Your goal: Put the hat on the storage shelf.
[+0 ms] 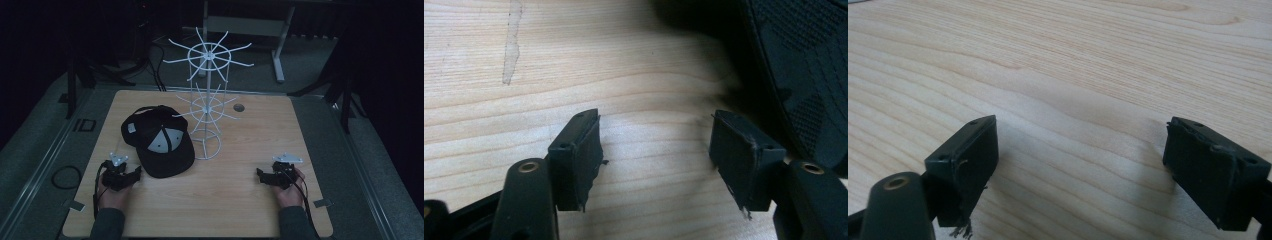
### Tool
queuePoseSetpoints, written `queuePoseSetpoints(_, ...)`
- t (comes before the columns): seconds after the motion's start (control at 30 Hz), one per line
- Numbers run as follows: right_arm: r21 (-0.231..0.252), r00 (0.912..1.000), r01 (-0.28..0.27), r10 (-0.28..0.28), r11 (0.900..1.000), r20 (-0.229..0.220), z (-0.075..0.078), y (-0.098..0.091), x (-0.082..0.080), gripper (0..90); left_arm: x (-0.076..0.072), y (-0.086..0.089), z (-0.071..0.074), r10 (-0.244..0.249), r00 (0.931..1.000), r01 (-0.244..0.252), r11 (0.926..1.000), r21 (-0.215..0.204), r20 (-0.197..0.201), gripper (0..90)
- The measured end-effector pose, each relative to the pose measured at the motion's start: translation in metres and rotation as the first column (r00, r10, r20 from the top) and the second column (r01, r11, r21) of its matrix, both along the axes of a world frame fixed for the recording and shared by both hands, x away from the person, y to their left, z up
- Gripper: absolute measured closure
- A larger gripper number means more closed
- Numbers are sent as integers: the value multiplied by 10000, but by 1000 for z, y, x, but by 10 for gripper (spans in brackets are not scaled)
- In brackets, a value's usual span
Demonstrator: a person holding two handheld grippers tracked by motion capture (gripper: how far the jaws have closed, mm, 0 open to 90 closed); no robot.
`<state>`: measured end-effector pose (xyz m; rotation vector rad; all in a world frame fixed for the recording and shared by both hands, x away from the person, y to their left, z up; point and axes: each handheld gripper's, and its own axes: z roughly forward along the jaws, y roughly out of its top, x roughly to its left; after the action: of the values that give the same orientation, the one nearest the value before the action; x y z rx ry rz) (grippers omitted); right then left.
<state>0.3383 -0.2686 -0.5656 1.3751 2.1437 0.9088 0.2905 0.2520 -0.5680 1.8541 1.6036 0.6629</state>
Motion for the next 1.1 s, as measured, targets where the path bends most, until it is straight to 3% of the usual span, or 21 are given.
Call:
queuePoseSetpoints(0.2,-8,9996,-290,290,9996,-13,0,-3,0,140,-4,5,3,-322,9993,322,9995,2,-200,438)
queuePoseSetpoints(0.37,-4,9990,-456,456,9990,-2,0,-6,-1,141,-4,7,6,-605,9971,593,9979,-272,-457,473)
queuePoseSetpoints(0.53,11,9985,-546,546,9985,-5,0,-15,-2,141,-9,2,13,-1051,9944,1048,9941,-287,-77,464)
queuePoseSetpoints(0.7,4,9986,-525,525,9986,-1,0,-15,-2,141,-13,-1,20,-1535,9875,1557,9851,-727,354,437)
queuePoseSetpoints(0.83,3,9988,-488,488,9988,-4,0,-15,-2,141,-14,-4,24,-1920,9797,1963,9769,-840,569,412)
queuePoseSetpoints(0.93,-2,9989,-466,466,9989,5,0,-15,-2,142,-11,-7,23,-2156,9749,2200,9715,-887,562,396)
queuePoseSetpoints(1.1,4,9992,-408,408,9992,6,0,-15,-2,142,-5,-10,18,-2422,9693,2457,9604,-1317,417,390)
